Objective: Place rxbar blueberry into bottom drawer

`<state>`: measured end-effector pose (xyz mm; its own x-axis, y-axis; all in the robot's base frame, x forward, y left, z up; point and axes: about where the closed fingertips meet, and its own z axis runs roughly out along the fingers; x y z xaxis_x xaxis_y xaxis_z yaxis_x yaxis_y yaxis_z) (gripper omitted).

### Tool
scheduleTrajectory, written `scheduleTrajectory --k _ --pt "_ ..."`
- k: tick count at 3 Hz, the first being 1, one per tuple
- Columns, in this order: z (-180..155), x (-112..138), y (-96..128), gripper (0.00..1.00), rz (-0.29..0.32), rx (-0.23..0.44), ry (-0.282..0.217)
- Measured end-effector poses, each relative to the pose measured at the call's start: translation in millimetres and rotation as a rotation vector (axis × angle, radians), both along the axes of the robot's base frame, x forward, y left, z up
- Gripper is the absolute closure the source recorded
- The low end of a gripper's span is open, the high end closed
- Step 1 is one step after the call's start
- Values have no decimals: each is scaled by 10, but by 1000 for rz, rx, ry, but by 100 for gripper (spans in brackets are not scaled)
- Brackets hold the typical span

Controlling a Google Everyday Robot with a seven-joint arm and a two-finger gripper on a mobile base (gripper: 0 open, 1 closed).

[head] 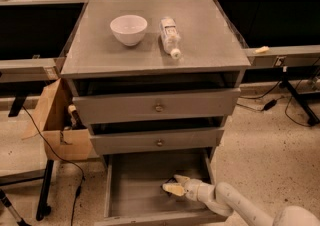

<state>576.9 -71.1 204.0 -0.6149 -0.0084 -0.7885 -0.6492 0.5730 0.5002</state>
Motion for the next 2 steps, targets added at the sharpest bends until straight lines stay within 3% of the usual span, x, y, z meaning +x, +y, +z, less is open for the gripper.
scheduleTrajectory --k 2 --pt "49 18 21 0 22 -7 -6"
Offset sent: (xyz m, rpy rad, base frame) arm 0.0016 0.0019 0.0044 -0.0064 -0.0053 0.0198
